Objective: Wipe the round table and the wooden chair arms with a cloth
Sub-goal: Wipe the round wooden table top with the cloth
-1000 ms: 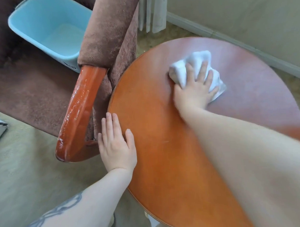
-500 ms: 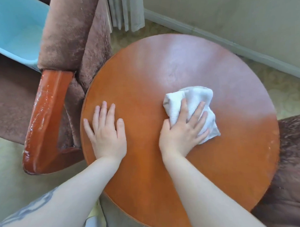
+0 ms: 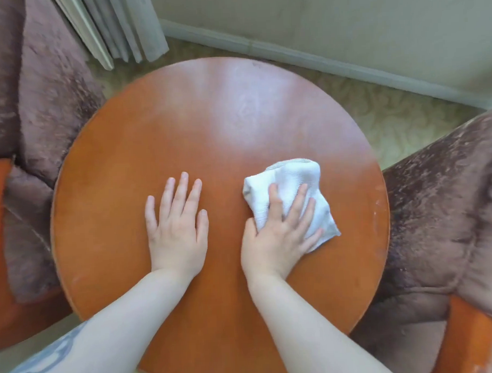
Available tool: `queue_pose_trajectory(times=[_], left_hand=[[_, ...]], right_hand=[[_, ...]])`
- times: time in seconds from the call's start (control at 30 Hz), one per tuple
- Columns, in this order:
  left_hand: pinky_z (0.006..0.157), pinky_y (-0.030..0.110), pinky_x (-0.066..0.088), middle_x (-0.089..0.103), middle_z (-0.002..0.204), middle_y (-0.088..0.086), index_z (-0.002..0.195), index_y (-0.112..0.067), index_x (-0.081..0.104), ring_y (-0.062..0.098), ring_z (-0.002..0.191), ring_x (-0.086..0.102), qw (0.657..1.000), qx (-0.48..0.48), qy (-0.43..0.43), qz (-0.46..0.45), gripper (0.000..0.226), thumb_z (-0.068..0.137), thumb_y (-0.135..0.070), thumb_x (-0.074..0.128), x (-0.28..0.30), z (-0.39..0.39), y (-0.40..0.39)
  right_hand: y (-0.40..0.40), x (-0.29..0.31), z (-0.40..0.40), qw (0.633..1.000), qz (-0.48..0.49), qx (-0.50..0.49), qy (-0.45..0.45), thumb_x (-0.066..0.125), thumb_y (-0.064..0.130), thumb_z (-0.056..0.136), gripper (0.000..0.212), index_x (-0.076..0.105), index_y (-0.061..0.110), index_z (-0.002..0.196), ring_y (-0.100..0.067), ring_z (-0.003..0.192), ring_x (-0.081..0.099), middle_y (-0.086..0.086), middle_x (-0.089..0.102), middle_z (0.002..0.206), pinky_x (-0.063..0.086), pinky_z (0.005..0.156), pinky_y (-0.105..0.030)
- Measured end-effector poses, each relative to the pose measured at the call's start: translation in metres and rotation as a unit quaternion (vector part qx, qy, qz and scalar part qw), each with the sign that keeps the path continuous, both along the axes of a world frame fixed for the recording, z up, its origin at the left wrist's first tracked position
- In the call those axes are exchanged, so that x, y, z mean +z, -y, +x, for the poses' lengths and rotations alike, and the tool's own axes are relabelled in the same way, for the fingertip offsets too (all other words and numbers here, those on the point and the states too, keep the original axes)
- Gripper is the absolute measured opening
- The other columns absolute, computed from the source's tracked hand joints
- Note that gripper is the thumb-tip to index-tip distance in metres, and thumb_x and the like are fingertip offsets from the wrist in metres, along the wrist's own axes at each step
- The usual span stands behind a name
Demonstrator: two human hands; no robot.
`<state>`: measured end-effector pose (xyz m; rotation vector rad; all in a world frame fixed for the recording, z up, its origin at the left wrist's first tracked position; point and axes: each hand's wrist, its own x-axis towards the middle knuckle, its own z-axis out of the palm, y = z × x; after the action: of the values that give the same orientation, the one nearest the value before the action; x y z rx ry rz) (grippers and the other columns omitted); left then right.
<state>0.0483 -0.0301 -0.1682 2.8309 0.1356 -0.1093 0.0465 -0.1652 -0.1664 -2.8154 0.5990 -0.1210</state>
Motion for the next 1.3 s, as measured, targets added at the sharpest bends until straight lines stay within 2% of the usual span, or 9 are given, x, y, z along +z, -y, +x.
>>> queue_pose_trajectory(times=[0.17,0.27,0.4,0.63,0.73,0.87,1.0,1.13,1.3], left_hand=[[0.118,0.046,0.009,0.024,0.159,-0.002,0.151,-0.023,0.026,0.017,0.148,0.016,0.999,-0.013,-0.017,0.039,0.057,0.096,-0.036,0.021,-0.007,0.002,0.008],[0.118,0.047,0.009,0.024,0.159,-0.001,0.151,-0.023,0.026,0.019,0.147,0.015,0.999,-0.013,-0.012,0.045,0.056,0.097,-0.036,0.021,-0.009,0.002,0.012],[0.118,0.048,0.009,0.027,0.158,0.002,0.15,-0.021,0.028,0.02,0.147,0.017,0.999,-0.009,-0.004,0.044,0.056,0.097,-0.036,0.021,-0.011,0.0,0.006],[0.119,0.048,0.011,0.028,0.157,0.003,0.15,-0.021,0.03,0.02,0.147,0.018,0.999,-0.003,-0.001,0.04,0.056,0.097,-0.037,0.021,-0.01,0.001,0.006],[0.119,0.048,0.011,0.028,0.157,0.002,0.15,-0.021,0.03,0.02,0.147,0.018,0.999,-0.001,-0.005,0.039,0.055,0.097,-0.035,0.023,-0.01,0.002,0.012],[0.119,0.048,0.011,0.029,0.157,0.001,0.149,-0.021,0.033,0.019,0.147,0.019,1.0,-0.015,0.002,0.024,0.054,0.096,-0.032,0.027,-0.007,0.004,0.017],[0.119,0.047,0.011,0.028,0.157,-0.001,0.149,-0.022,0.032,0.017,0.147,0.018,1.0,-0.001,-0.007,0.03,0.054,0.097,-0.033,0.027,-0.008,0.0,0.005],[0.119,0.048,0.015,0.03,0.156,0.0,0.149,-0.021,0.033,0.018,0.147,0.019,0.999,-0.001,-0.009,0.035,0.054,0.097,-0.035,0.024,-0.009,0.001,0.005],[0.119,0.048,0.013,0.03,0.156,-0.001,0.149,-0.022,0.033,0.017,0.146,0.018,0.999,-0.004,-0.009,0.035,0.053,0.097,-0.033,0.027,-0.011,0.002,0.005]], right_hand=[[0.116,-0.009,-0.099,0.928,-0.053,0.37,0.012,0.056,0.04,0.079,0.062,0.041,0.038,0.139,-0.029,0.147,0.02,-0.001,0.022,0.16,0.026,0.105,-0.067],[0.153,-0.006,-0.068,0.994,-0.085,0.069,0.006,0.051,0.039,0.075,0.064,0.041,0.031,0.137,-0.033,0.144,0.023,-0.01,0.025,0.157,0.026,0.107,-0.064],[0.112,0.002,0.035,0.96,0.024,-0.28,-0.008,0.063,0.038,0.079,0.071,0.033,0.039,0.144,-0.031,0.148,0.011,-0.005,0.01,0.162,0.015,0.109,-0.066],[0.17,-0.005,-0.068,0.957,-0.043,0.287,0.0,0.053,0.037,0.075,0.066,0.038,0.038,0.139,-0.03,0.148,0.016,-0.002,0.017,0.16,0.021,0.108,-0.067],[0.158,-0.004,-0.02,1.0,-0.012,0.025,-0.006,0.056,0.04,0.076,0.07,0.032,0.039,0.141,-0.03,0.149,0.008,-0.004,0.01,0.162,0.013,0.112,-0.064],[0.087,-0.001,0.086,0.954,0.055,-0.293,0.009,0.062,0.041,0.08,0.073,0.026,0.046,0.144,-0.031,0.149,0.001,-0.004,0.0,0.163,0.004,0.11,-0.064],[0.064,-0.008,0.048,0.992,-0.024,0.125,-0.004,0.053,0.039,0.08,0.07,0.028,0.043,0.146,-0.031,0.149,0.008,-0.005,0.009,0.162,0.013,0.11,-0.066],[0.159,-0.005,0.011,0.856,-0.048,0.515,0.013,0.051,0.041,0.081,0.064,0.035,0.04,0.143,-0.03,0.147,0.021,-0.004,0.023,0.159,0.024,0.107,-0.065],[0.075,-0.009,0.1,0.998,-0.005,-0.06,0.026,0.058,0.04,0.077,0.069,0.035,0.042,0.142,-0.028,0.147,0.016,-0.003,0.015,0.161,0.016,0.111,-0.061]])
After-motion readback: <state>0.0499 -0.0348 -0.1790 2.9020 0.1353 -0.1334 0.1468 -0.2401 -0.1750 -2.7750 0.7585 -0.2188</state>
